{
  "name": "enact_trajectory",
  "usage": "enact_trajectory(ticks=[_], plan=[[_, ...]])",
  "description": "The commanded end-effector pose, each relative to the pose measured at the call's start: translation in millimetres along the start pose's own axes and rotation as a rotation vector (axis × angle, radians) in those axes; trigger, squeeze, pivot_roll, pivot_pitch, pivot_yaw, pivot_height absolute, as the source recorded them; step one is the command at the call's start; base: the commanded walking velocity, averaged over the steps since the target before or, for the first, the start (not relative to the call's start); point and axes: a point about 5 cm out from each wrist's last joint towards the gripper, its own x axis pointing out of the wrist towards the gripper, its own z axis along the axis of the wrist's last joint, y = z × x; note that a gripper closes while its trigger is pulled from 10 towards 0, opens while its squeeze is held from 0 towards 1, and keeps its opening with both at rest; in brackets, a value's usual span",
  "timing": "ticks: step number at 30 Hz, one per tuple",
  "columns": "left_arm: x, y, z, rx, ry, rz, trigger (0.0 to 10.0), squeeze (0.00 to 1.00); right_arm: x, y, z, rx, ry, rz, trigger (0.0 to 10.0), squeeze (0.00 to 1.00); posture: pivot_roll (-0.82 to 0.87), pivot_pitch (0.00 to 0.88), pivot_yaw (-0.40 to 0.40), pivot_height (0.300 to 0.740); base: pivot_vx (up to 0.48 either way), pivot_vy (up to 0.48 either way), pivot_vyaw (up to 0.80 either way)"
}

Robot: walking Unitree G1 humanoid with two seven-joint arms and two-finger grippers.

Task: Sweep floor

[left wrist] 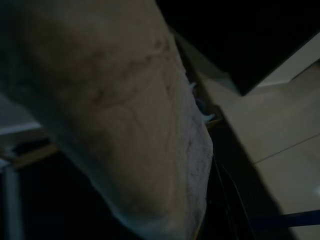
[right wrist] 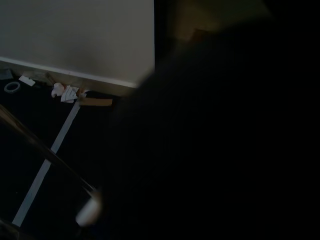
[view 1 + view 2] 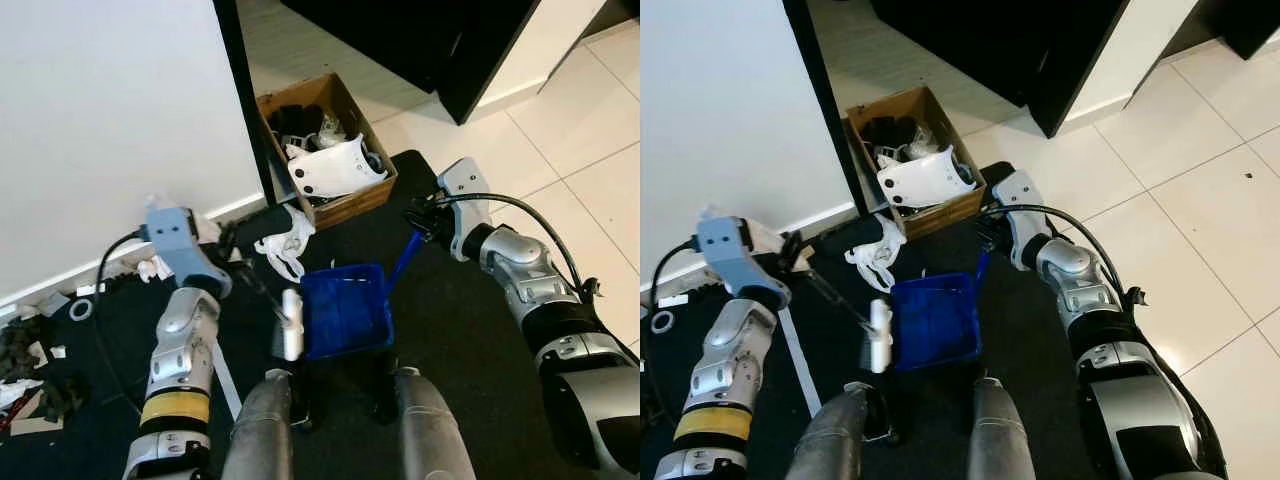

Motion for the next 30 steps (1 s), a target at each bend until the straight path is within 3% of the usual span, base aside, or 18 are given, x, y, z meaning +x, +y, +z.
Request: enact_trajectory(ticks=[1,3,6,8,13,14,15,16,17,21,28,30], plan=[[1.2,-26.8,-19,-0.166,0.053,-0.105,10.0,0.0,-1.4,11.7,-19,0.064,0.042,0.029,10.0,0.0,-0.06,0.319,-0.002,0.74,0.0,0.0,0.0],[4.4,-39.1,-16,-0.224,0.039,-0.143,10.0,0.0,0.0,12.5,-17,0.07,0.03,0.027,10.0,0.0,-0.06,0.314,0.0,0.74,0.0,0.0,0.0],[6.6,-45.3,-8,-0.258,0.014,-0.169,10.0,0.0,1.2,12.8,-16,0.073,0.024,0.025,10.0,0.0,-0.05,0.309,0.003,0.74,0.0,0.0,0.0],[7.0,-46.3,-5,-0.259,0.005,-0.177,10.0,0.0,1.4,12.7,-15,0.073,0.021,0.024,10.0,0.0,-0.05,0.309,0.003,0.74,0.0,0.0,0.0],[4.5,-40.3,25,-0.235,-0.073,-0.198,10.0,0.0,1.4,11.0,-13,0.075,0.006,0.017,10.0,0.0,-0.05,0.301,0.008,0.74,0.0,0.0,0.0],[2.4,-34.3,31,-0.198,-0.086,-0.19,10.0,0.0,1.0,10.7,-13,0.076,0.006,0.015,10.0,0.0,-0.04,0.295,0.01,0.74,0.0,0.0,0.0],[-3.7,-20.6,45,-0.104,-0.109,-0.168,10.0,0.0,0.1,10.0,-14,0.078,0.005,0.01,10.0,0.0,-0.03,0.292,0.011,0.74,0.0,0.0,0.0],[-3.7,-20.6,45,-0.104,-0.109,-0.168,10.0,0.0,0.1,10.0,-14,0.078,0.005,0.01,10.0,0.0,-0.03,0.292,0.011,0.74,0.0,0.0,0.0],[-10.1,-7.1,56,-0.017,-0.124,-0.143,10.0,0.0,-0.6,9.5,-15,0.082,0.003,0.005,10.0,0.0,-0.02,0.29,0.012,0.74,0.0,0.0,0.0],[-25.5,19.5,81,0.113,-0.149,-0.078,10.0,0.0,-1.7,8.9,-16,0.093,-0.004,-0.007,10.0,0.0,-0.01,0.286,0.01,0.74,0.0,0.0,0.0],[-40.4,44.5,105,0.176,-0.189,0.068,10.0,0.0,-4.8,7.8,-17,0.134,-0.036,-0.046,10.0,0.0,0.01,0.279,0.011,0.74,0.0,0.0,0.0],[-44.2,63.3,109,0.197,-0.197,0.253,10.0,0.0,-8.9,6.8,-19,0.151,-0.052,-0.072,10.0,0.0,0.01,0.273,0.015,0.74,0.0,0.0,0.0]])
